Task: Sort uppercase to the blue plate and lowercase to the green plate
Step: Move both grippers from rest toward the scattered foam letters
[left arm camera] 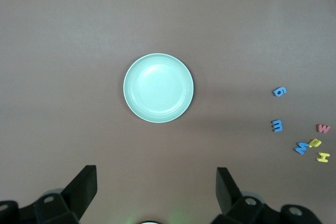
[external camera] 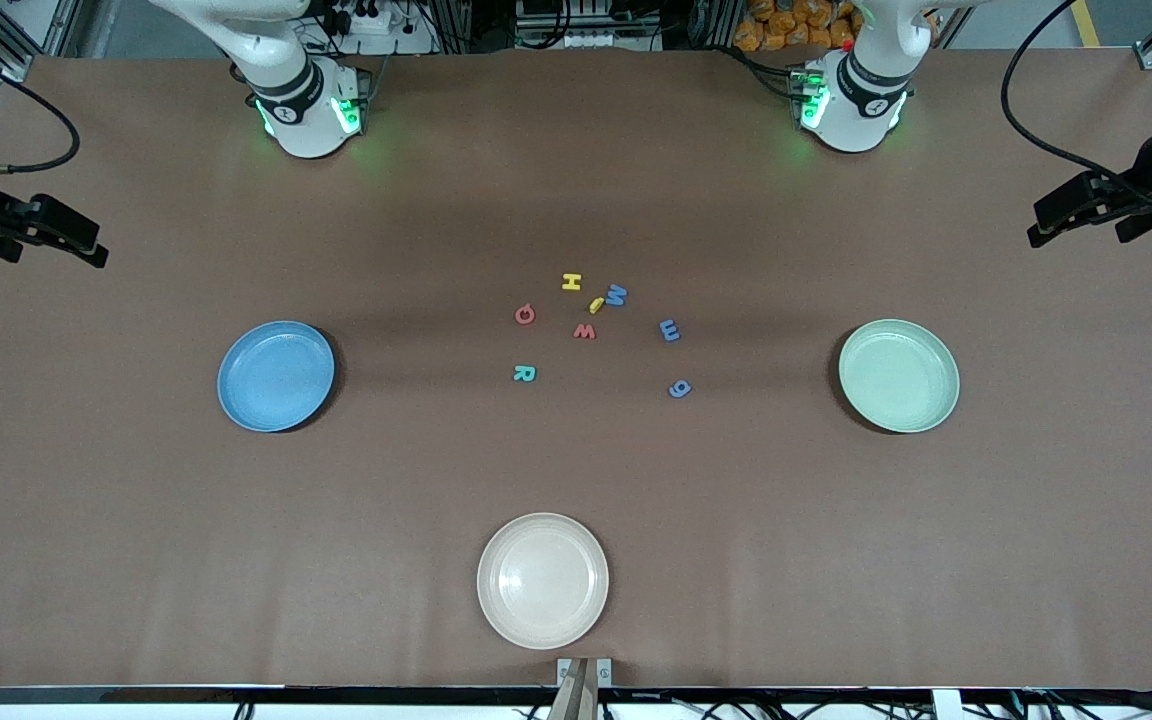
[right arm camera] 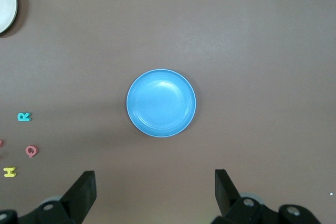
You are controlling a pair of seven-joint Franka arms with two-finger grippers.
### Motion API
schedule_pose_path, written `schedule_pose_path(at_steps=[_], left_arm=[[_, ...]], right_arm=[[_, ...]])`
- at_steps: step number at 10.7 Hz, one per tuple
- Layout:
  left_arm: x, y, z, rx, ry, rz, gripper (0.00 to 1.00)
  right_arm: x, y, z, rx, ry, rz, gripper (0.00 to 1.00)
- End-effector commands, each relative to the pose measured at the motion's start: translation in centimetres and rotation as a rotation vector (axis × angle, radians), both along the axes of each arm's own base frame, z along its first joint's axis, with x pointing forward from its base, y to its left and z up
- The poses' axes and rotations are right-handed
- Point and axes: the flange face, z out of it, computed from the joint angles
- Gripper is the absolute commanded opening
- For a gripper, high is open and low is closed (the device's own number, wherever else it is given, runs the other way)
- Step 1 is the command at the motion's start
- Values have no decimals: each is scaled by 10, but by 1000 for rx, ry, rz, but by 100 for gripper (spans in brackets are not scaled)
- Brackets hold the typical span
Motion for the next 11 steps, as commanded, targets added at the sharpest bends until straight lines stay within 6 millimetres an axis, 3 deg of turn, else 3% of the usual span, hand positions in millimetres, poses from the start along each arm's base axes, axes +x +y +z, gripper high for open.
schedule_pose_path(at_steps=[1,5,6,11], left_arm=[[-7,-1,-1,-4,15,11,100],[-7,-5,-6,-1,26,8,100],[-6,-16,-10,0,34,-19,100],[-7,-14,-13,20,39,-26,100]], right_arm=[[-4,0,2,-5,5,-3,100],[-4,2,-5,-4,17,0,100],[-3,3,-13,-3,26,0,100],[3,19,-67,2,26,28,100]])
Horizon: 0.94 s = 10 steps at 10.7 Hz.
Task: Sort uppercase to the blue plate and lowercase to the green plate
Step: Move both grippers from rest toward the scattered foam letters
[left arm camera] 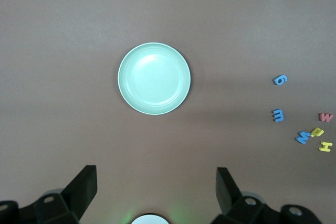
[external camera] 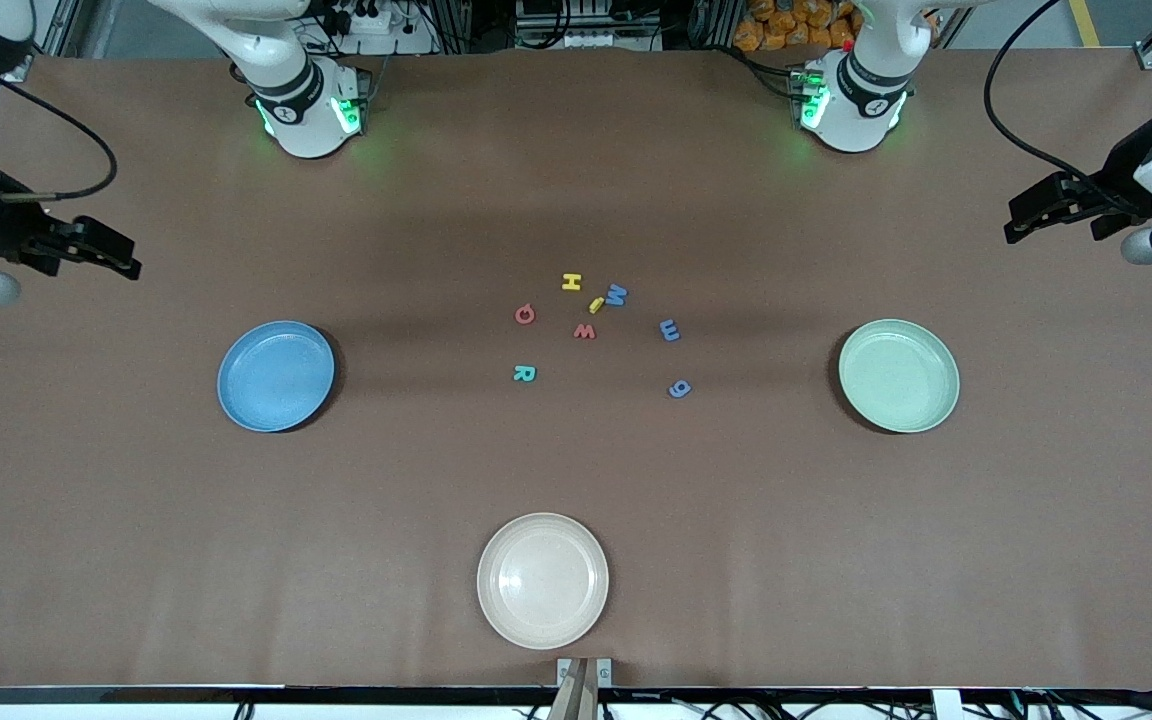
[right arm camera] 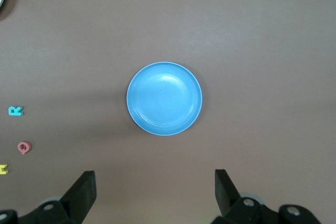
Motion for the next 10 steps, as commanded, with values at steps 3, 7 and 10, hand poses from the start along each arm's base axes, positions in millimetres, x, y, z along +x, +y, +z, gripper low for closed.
schedule_pose_path(at_steps=[3,7,10], left_arm=[[-5,-2,3,15,-1,-5,100],[-4,-34,-21,10,8,-29,100],[-3,-76,-56,15,-21,-30,100]], right_arm=[[-1,6,-44,0,-6,4,100],[0,41,-59,4,-25,51,100],[6,95,-73,2,-21,12,100]])
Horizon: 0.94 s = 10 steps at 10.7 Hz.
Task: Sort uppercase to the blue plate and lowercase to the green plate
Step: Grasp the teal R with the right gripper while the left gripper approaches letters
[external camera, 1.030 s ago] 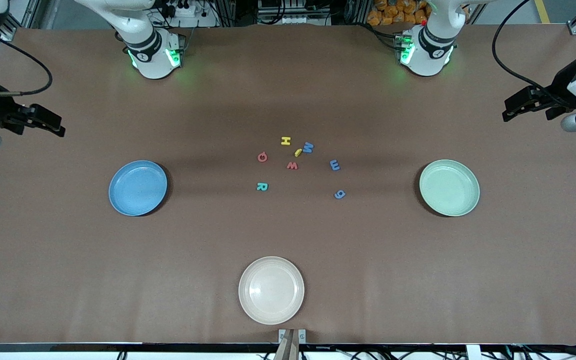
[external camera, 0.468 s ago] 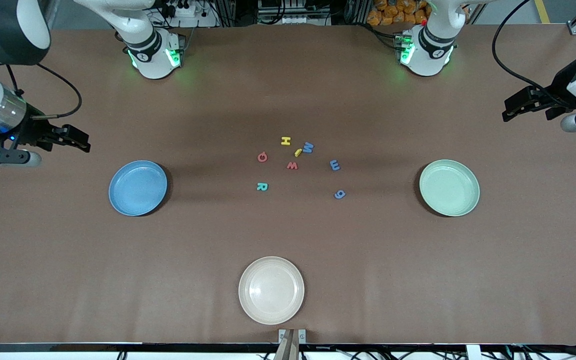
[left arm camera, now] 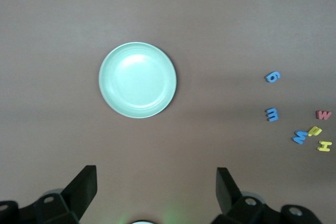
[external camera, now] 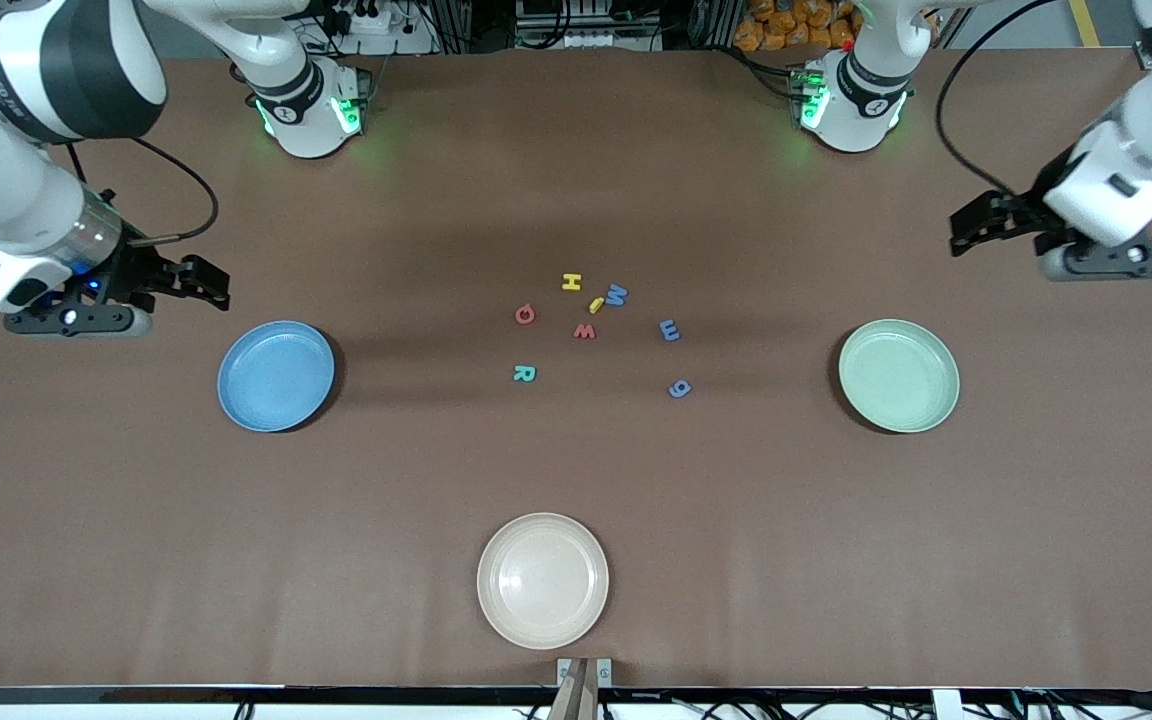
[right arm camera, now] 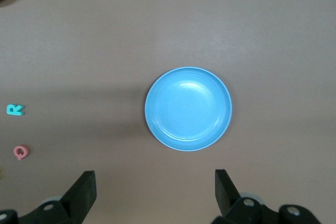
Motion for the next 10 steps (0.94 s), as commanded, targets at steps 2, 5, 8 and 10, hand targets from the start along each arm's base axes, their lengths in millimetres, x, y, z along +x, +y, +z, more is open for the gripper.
schedule_pose_path(at_steps=[2,5,8,10], left_arm=[[-4,-37,-42,-2,-31,-4,100],[-3,-61,-81,-26,-48,-22,100],[-1,-87,-122,-43,-53,-65,100],[0,-100,-145,-57,-66,-89,100]], right_arm=[[16,87,-35,8,-12,-58,100],[18,180,-87,11,-13,13,100],[19,259,-145,33,-45,26,100],[23,300,-180,8,-50,-14,100]])
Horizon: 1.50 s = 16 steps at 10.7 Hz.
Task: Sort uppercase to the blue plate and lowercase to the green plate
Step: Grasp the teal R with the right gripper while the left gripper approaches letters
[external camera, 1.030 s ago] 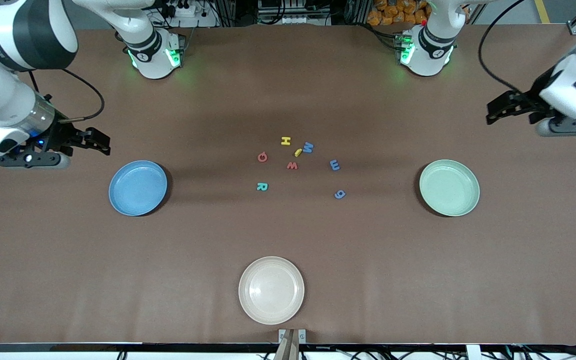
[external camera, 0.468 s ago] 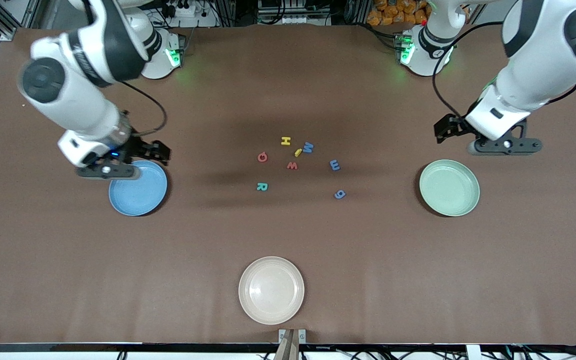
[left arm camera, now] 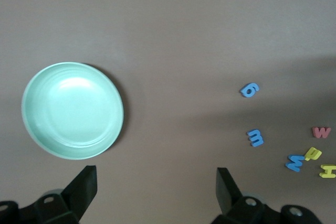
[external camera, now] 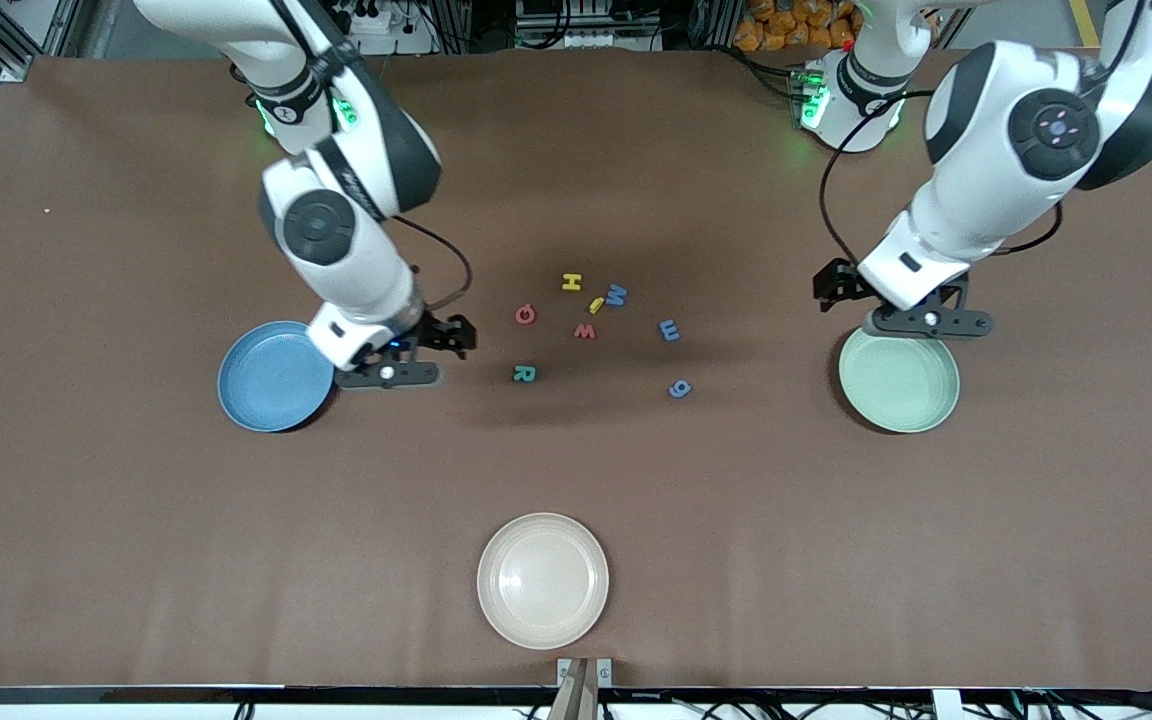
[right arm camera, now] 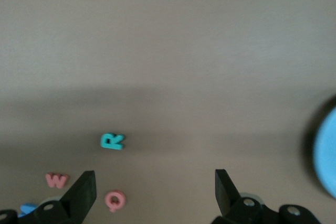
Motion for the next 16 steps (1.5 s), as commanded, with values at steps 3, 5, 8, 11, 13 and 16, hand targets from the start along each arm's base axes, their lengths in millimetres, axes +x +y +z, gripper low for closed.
schedule_pose_path(at_steps=[3,5,8,11,13,16], left_arm=[[0,-12,-39,-28,-5,-21,100],[-2,-27,-49,-33,-5,-108,100],[0,-36,-71,-52,1,-309,100],[7,-44,-93,-75,-29,-447,100],[9,-53,-104,-83,-45,-478,100],[10,-73,-126,-64,-53,-578,100]], right_arm=[[0,78,-64,-49,-13,-65,100],[-14,101,-99,-33,-28,-88,93],[-22,95,-127,-52,-59,-68,83],[-31,90,-157,-68,-37,-61,79],[-33,82,-167,-49,-49,-71,79],[-37,83,-172,-49,-40,-81,70]])
